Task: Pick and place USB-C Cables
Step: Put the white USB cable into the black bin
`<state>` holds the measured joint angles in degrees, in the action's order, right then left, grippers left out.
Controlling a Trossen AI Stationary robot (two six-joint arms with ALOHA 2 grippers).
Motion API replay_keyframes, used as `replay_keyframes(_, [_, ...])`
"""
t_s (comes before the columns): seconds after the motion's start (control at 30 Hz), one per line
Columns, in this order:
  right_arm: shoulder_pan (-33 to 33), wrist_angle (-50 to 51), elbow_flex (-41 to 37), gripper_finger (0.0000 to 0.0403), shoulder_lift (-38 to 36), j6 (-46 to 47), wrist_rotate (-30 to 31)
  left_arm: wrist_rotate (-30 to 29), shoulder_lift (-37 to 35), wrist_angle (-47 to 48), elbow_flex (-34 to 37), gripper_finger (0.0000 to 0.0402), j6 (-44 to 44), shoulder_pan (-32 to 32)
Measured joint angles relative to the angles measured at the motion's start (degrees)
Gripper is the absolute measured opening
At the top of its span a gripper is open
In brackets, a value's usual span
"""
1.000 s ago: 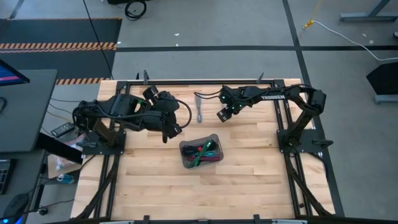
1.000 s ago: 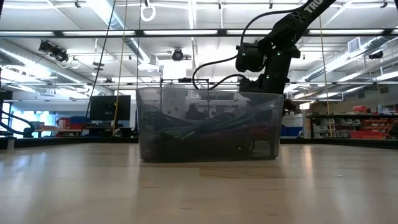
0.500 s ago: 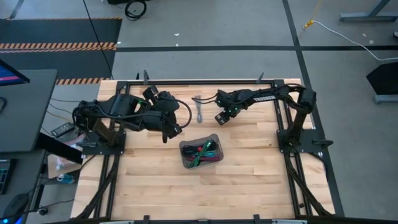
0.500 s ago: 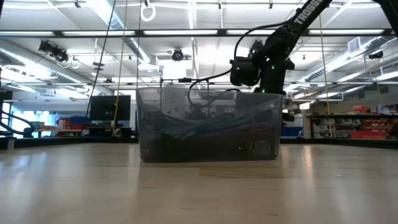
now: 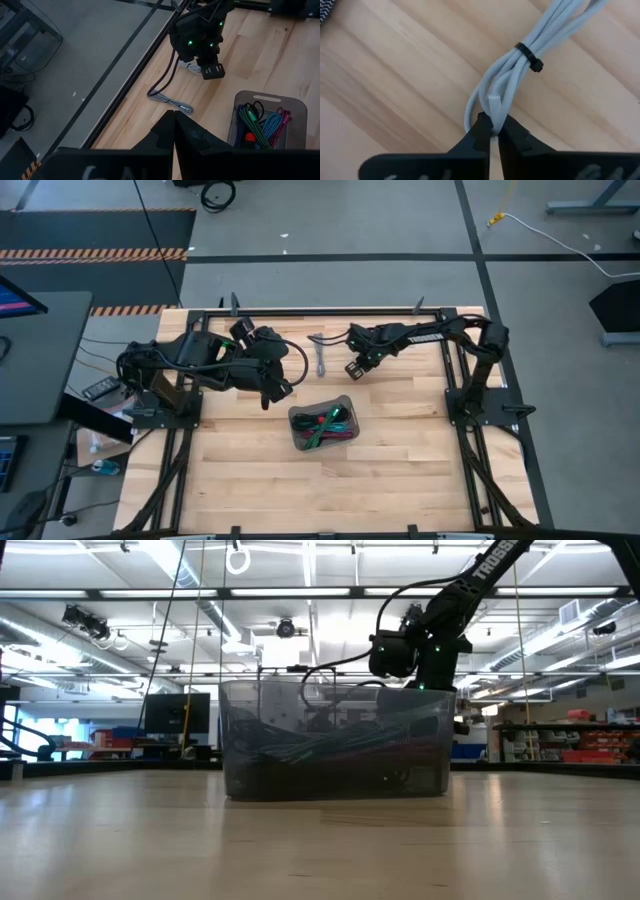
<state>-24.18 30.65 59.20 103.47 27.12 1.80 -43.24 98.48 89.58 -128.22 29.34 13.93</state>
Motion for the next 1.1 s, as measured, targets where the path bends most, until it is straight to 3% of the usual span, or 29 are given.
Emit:
replay_keyframes(0.17, [0.0,1.5,-0.5,0.0017,-3.6,-0.8,-1.2,0.0,0.0,0.0,0.0,0.0013,0.0,0.0])
replay_keyframes(0.33, [2.3,4.6,-0.3,0.0017,-13.1,-2.7,-5.2,0.0,0.0,0.0,0.0,0.0013,0.0,0.0])
replay_keyframes(0.7, [12.8,4.9,-0.3,0.0017,-34.4,-4.6,-21.5,0.0,0.0,0.0,0.0,0.0013,0.0,0.0])
replay_keyframes(0.87, [18.3,4.4,-0.2,0.0017,-36.0,-2.9,-26.2,0.0,0.0,0.0,0.0,0.0013,0.0,0.0])
replay_keyframes(1.1, [24.1,-2.0,-0.2,0.0017,-29.7,-1.4,-30.7,0.0,0.0,0.0,0.0,0.0013,0.0,0.0])
